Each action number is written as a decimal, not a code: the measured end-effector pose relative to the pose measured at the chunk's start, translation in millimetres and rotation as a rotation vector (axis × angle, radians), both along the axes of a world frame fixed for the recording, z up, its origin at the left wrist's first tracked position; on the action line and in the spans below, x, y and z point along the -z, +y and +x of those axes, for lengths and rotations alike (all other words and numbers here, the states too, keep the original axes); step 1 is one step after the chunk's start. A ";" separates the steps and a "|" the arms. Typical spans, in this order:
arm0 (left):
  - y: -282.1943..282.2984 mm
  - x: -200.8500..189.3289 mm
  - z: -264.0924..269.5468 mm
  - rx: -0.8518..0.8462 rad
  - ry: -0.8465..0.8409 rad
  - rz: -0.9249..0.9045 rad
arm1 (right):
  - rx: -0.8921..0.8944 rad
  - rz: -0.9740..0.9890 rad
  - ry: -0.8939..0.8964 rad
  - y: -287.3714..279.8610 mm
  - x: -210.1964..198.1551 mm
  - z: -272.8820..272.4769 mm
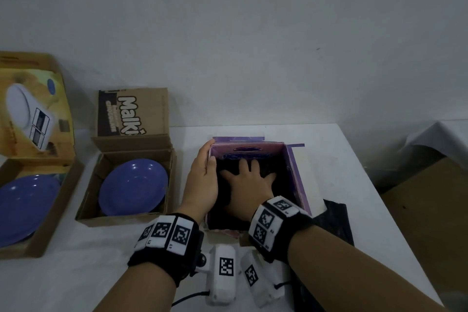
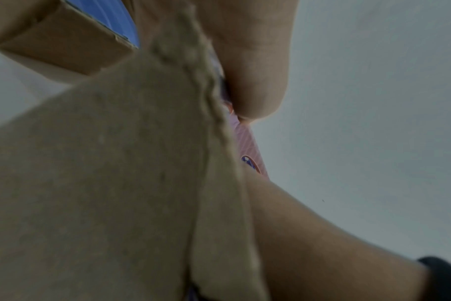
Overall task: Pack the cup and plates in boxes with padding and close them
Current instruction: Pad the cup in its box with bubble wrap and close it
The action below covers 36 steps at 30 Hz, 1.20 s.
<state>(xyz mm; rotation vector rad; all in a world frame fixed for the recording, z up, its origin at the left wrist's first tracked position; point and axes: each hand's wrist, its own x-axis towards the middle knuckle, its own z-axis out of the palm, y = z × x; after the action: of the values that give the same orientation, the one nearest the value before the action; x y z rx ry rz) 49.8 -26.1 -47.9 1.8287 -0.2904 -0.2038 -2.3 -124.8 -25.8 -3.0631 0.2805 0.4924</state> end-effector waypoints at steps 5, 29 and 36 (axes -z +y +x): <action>0.1 -1.9 -1.7 -0.028 -0.032 0.049 | 0.132 0.243 -0.122 -10.3 -24.6 -8.2; -0.8 -2.3 -1.4 -0.019 -0.074 0.118 | 0.279 0.284 0.076 -30.6 -41.9 -37.6; 0.1 -6.3 -2.5 -0.015 -0.010 0.117 | 0.138 0.102 0.185 -24.8 -27.4 -23.0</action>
<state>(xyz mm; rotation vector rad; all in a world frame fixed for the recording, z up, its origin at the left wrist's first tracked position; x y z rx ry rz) 47.3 -26.0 -41.6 1.9476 -0.2771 -0.2049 -25.3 -149.6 1.6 -2.8777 0.4532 0.7572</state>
